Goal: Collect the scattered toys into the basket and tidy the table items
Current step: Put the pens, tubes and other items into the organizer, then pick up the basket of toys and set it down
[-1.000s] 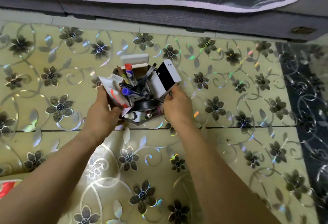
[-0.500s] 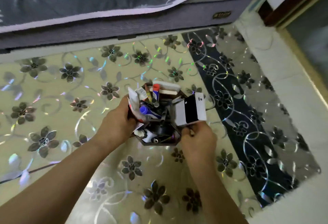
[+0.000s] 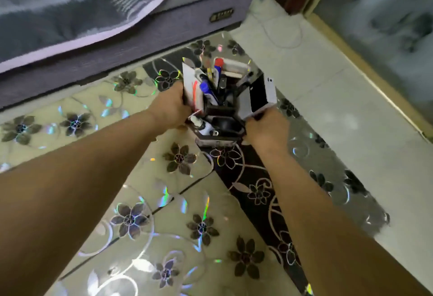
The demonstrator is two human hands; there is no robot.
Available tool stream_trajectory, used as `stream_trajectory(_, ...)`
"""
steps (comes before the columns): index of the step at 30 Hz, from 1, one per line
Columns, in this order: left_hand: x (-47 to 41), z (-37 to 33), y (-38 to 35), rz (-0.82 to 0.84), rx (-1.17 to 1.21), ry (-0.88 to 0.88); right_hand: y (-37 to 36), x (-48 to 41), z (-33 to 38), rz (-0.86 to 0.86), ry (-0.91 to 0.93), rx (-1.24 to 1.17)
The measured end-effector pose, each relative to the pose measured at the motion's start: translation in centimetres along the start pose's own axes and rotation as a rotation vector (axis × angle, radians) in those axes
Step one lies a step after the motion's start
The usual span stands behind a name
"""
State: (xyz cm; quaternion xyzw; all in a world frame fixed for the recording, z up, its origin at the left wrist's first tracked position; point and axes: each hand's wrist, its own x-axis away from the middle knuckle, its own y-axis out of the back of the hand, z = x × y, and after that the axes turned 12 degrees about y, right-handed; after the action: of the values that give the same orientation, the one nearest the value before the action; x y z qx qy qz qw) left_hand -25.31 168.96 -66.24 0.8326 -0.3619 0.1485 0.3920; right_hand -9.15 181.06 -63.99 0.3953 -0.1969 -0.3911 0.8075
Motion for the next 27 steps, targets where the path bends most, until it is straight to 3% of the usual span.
stream_trajectory(3, -2.3, -1.0, -1.1, 0.043, 0.127, 0.087, -0.6, -3.8, -1.2, 0.024, 0.048, 0.015)
stream_trajectory(8, -4.2, -1.5, -1.5, 0.015, 0.119, 0.151, -1.7, -5.4, -2.0, 0.003, 0.109, 0.076)
stream_trajectory(11, -4.1, -1.3, -1.6, 0.055, 0.151, 0.128, -1.8, -5.1, -2.4, 0.075, 0.043, 0.089)
stream_trajectory(15, -2.0, -0.1, -1.4, 0.082, 0.315, 0.082, -1.7, -3.7, -2.0, 0.114, -0.078, -0.077)
stream_trajectory(17, 0.4, 1.1, -1.8, 0.016, 0.437, 0.096, -1.7, -1.1, -1.7, 0.109, -0.113, -0.121)
stream_trajectory(22, 9.5, 7.9, -2.4, -0.114, 0.191, 0.05, -1.6, 9.4, 1.4, 0.165, -0.063, -0.204)
stream_trajectory(27, 20.4, 16.8, 1.0, -0.14, 0.28, 0.171, -4.4, 21.9, 6.3, 0.319, 0.057, -0.248)
